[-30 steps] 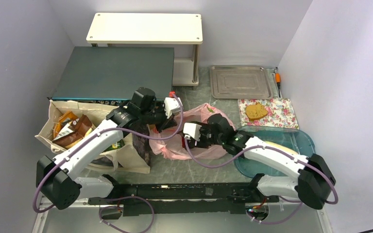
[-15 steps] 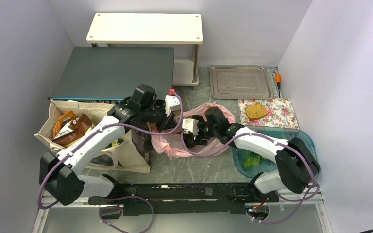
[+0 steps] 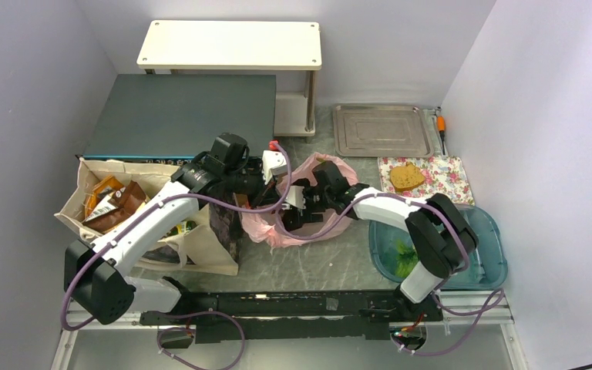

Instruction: Untie the knot of the grocery bags and take out the mixed food

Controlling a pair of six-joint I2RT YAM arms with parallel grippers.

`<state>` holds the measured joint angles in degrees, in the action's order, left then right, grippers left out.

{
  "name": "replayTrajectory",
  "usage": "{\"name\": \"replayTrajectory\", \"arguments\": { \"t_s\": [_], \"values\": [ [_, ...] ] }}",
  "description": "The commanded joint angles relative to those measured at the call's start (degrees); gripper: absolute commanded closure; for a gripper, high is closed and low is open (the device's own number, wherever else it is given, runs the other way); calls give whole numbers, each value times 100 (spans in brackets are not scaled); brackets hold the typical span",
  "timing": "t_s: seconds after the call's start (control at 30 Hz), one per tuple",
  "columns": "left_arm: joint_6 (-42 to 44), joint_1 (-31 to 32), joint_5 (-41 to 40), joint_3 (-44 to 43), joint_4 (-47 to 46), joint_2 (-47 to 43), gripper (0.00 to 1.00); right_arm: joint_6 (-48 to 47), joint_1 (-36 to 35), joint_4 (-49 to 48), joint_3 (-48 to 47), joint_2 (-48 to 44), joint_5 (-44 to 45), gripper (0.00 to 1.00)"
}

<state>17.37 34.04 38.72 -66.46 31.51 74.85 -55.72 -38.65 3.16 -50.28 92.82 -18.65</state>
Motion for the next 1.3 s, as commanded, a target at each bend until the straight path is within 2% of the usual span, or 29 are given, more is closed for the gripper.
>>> {"name": "replayTrajectory", "arguments": {
  "t_s": [0.0, 0.23, 0.33, 0.53, 0.63, 0.77, 0.87, 0.97, 1.03, 1.2, 1.23, 1.27],
  "values": [
    [-106, -56, 30, -101, -90, 67, 100, -289, -19, 721, -326, 414, -339, 20],
    [-90, -58, -4, 5, -79, -45, 100, -632, -14, 1927, -132, 107, -455, 34],
    [-84, -63, -58, 95, -157, -116, 100, -623, -33, 2254, 164, -476, -497, 48],
    [-9, -37, -189, 174, -249, -161, 100, -260, -209, 2429, 750, -1827, -300, 56],
    [249, 133, -265, 299, -306, -285, 100, 12, -279, 2041, 1099, -2686, -211, 54],
    [857, 728, -615, 641, -427, -604, 100, 505, -316, 1334, 1292, -3423, -415, 47],
    [1116, 1095, -827, 879, -540, -724, 100, 672, -337, 1126, 1231, -3359, -521, 38],
    [1117, 1164, -870, 911, -576, -707, 100, 520, -343, 1302, 1082, -2904, -621, 26],
    [1155, 1165, -911, 854, -532, -664, 100, 439, -342, 1271, 1064, -2629, -672, 22],
    [1195, 1159, -967, 790, -515, -620, 100, 294, -338, 867, 1176, -2033, -642, 24],
    [1184, 1165, -982, 786, -502, -621, 100, 276, -336, 832, 1155, -1877, -624, 28],
    [1169, 1166, -1012, 791, -493, -620, 100, 265, -337, 861, 1098, -1803, -616, 36]
  ]
}}
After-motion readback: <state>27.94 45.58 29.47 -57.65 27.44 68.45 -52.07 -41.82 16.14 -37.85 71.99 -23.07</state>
